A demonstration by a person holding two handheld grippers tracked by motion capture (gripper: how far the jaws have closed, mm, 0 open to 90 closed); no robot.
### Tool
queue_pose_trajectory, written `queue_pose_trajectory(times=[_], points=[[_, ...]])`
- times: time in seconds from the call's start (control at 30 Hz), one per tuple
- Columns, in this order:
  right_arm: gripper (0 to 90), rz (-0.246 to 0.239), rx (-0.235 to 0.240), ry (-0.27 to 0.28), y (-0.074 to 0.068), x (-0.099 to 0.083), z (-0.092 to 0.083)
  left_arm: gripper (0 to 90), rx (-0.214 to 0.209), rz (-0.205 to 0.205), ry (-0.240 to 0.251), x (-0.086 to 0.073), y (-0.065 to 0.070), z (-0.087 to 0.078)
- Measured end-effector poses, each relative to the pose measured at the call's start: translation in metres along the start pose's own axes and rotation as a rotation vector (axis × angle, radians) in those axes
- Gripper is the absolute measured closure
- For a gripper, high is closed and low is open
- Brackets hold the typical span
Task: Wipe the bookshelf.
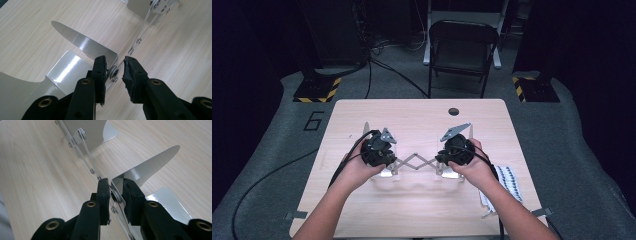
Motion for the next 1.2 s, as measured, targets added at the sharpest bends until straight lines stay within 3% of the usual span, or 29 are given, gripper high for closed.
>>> queue_pose_trajectory(times=[0.1, 0.17, 0.37, 0.5, 0.7, 0.9, 1.07, 1.2], points=[[76.7, -0.036, 0.017, 0.006, -0.002, -0.002, -0.002, 72.0, -0.053, 0.007, 0.023, -0.005, -0.001, -0.003], [76.5, -0.034, 0.036, 0.009, -0.003, -0.005, -0.004, 71.9, -0.064, 0.003, 0.032, -0.006, -0.001, -0.003], [64.6, 0.002, 0.043, 0.049, -0.004, -0.011, -0.006, 68.2, -0.064, -0.003, 0.056, -0.008, -0.001, -0.003], [58.7, -0.003, 0.024, 0.078, -0.006, -0.011, -0.015, 61.4, -0.071, -0.023, 0.135, -0.009, 0.0, -0.008], [49.7, 0.041, 0.03, 0.123, -0.004, -0.012, -0.025, 53.9, -0.089, -0.034, 0.191, -0.013, -0.001, -0.016], [41.4, 0.084, 0.002, 0.156, 0.0, -0.017, -0.022, 43.8, -0.081, -0.027, 0.236, -0.019, -0.001, -0.012], [37.2, 0.149, 0.027, 0.214, 0.002, -0.025, -0.021, 39.3, -0.064, -0.043, 0.314, -0.029, -0.003, -0.012], [32.3, 0.169, -0.004, 0.266, -0.001, -0.031, -0.026, 39.2, -0.054, -0.068, 0.395, -0.037, -0.001, -0.018]])
Point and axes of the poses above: each handheld gripper's, and its own axes: z roughly forward along the jaws, x roughly out of its top, y roughly to its right, the point moved 1 cm from there along z, roughly forward along the jaws, and after that the axes turned 11 degrees about -x, right-handed, at the moved point
